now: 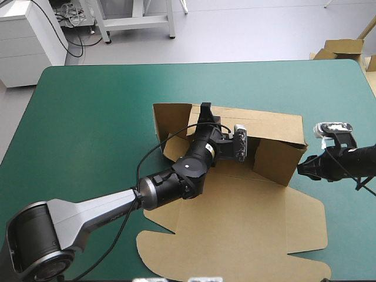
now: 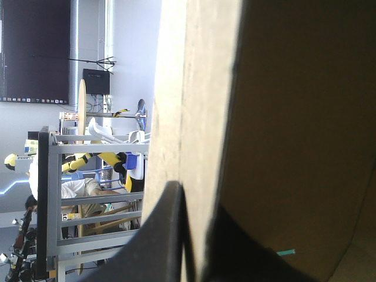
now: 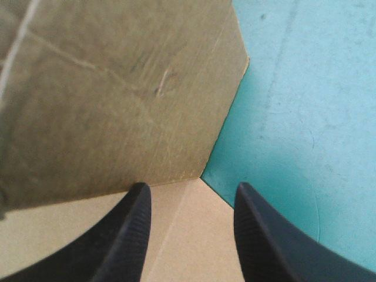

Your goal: Fold the box

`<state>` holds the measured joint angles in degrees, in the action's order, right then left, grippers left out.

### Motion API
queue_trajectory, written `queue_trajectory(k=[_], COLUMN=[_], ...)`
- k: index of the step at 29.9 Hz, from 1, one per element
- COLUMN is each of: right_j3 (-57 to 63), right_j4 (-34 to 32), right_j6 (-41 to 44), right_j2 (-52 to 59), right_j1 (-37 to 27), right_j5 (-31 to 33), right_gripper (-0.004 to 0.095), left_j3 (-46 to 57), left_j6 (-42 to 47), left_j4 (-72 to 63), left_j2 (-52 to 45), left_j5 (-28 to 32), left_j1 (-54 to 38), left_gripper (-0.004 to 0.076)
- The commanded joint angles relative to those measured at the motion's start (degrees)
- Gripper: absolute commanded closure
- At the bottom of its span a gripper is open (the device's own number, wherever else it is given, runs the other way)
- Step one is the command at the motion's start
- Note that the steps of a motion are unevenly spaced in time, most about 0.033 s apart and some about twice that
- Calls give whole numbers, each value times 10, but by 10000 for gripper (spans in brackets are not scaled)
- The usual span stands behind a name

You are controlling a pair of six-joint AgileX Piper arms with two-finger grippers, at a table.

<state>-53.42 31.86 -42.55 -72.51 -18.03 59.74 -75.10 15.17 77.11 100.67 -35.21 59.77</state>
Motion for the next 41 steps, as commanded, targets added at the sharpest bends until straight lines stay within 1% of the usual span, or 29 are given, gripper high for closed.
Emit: queue_trajectory(k=[1, 6, 10, 12, 15, 17, 21, 23, 26, 28, 32, 34, 35, 37, 38, 41], right_j3=[2, 2, 2, 2, 2, 2, 4, 10, 33, 55, 96, 111, 119, 127, 128, 128], right_j4=[35, 78, 97, 127, 176, 171, 120, 120, 120, 120, 124, 142, 163, 205, 225, 242], right_j6=[-57, -119, -125, -122, -125, -145, -132, -142, -138, -134, -137, -154, -171, -197, -210, -234], right_j2=[19, 19, 19, 19, 19, 19, 19, 19, 19, 19, 19, 19, 19, 19, 19, 19], right_j1=[-5, -5, -3, -3, -2, 5, 37, 57, 83, 88, 88, 88, 88, 88, 88, 88], right_j5=[-12, -16, -34, -44, -42, -43, -70, -83, -129, -156, -188, -206, -219, -233, -235, -234], right_gripper=[497, 497, 497, 497, 496, 496, 496, 496, 497, 497, 497, 506, 529, 605, 659, 848], left_j3=[-2, -2, -2, -2, -2, -2, -2, -2, -2, -2, -2, -2, -2, -2, -2, -2], left_j6=[5, 5, 5, 5, 4, 1, -1, -1, -1, -1, -1, -1, -1, -1, -1, -10], left_j4=[-56, -56, -56, -56, -56, -56, -56, -56, -56, -54, -54, -54, -54, -54, -54, -54], left_j2=[-7, -7, -7, -7, -7, -7, -7, -7, -7, -7, -7, -7, -7, -7, -7, -7], left_j5=[3, 4, 5, 8, 8, 8, 9, 9, 10, 10, 10, 13, 14, 14, 14, 14], left_j1=[3, 3, 3, 3, 3, 3, 3, 3, 3, 3, 3, 3, 3, 3, 3, 3], left_gripper=[731, 731, 731, 731, 732, 731, 731, 731, 731, 731, 731, 731, 731, 731, 731, 731])
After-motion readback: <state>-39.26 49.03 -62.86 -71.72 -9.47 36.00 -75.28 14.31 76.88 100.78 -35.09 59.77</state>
